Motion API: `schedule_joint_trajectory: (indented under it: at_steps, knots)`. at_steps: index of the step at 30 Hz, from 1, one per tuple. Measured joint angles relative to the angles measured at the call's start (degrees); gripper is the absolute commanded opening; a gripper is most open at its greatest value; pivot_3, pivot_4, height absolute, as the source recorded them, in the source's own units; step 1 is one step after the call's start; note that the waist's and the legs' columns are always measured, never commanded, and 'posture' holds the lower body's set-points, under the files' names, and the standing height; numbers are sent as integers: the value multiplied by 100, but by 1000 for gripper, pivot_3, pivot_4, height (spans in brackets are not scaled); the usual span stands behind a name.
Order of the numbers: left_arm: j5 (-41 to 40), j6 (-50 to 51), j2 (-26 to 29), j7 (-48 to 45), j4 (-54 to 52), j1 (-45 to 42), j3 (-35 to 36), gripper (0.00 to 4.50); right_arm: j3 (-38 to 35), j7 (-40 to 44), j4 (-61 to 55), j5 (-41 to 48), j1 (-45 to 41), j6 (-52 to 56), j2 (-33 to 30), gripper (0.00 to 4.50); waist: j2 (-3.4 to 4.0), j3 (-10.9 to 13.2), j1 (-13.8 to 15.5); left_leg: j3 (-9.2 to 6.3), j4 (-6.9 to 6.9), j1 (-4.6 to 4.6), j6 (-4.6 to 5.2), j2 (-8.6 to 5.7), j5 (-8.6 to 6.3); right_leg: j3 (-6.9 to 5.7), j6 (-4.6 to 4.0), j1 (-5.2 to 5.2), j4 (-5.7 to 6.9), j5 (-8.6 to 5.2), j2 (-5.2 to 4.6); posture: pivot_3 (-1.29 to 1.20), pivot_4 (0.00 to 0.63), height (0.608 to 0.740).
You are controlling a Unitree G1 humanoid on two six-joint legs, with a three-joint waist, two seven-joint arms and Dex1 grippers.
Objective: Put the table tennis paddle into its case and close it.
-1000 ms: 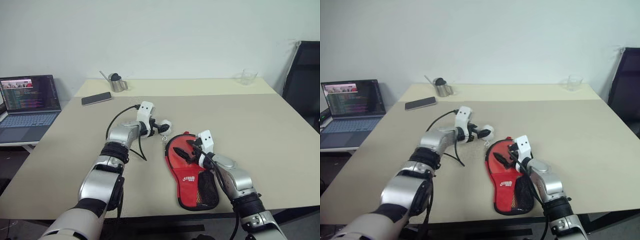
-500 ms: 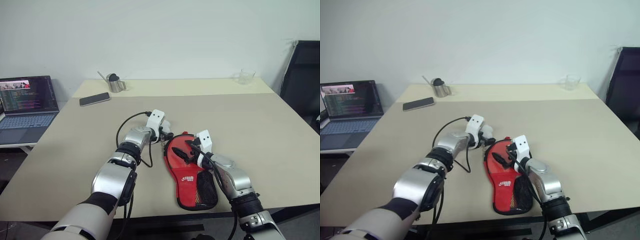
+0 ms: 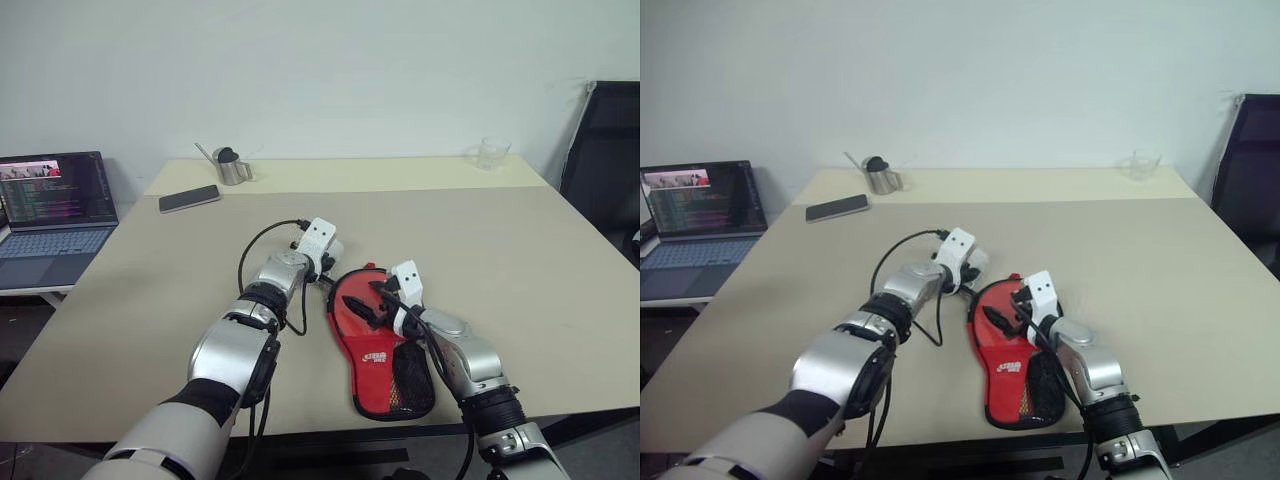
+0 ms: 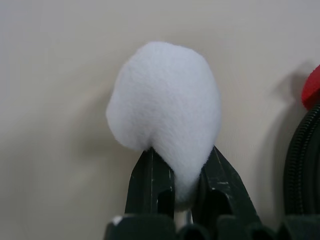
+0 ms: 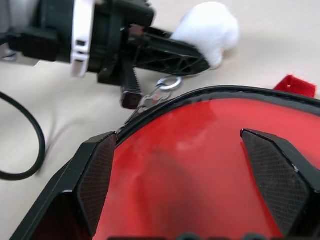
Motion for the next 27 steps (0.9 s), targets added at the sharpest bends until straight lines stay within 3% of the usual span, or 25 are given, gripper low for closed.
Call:
schedule_joint_trajectory:
  at_steps: [16, 27]
  knots:
    - [1734, -964, -299, 879, 444, -577, -1157, 126, 93, -18, -567, 31, 355, 235, -7, 4355, -1, 0, 3, 2, 0, -2, 1, -1, -1, -1, 1, 0, 0, 0, 1, 0, 150, 740]
    - [2439, -1107, -530, 1483, 600, -775, -1506, 126, 145, -196, -1367, 78, 888, 606, 38, 4355, -2, 1, 21, 3, 0, -4, 3, -1, -1, -5, 3, 0, -1, -1, 3, 0, 150, 740]
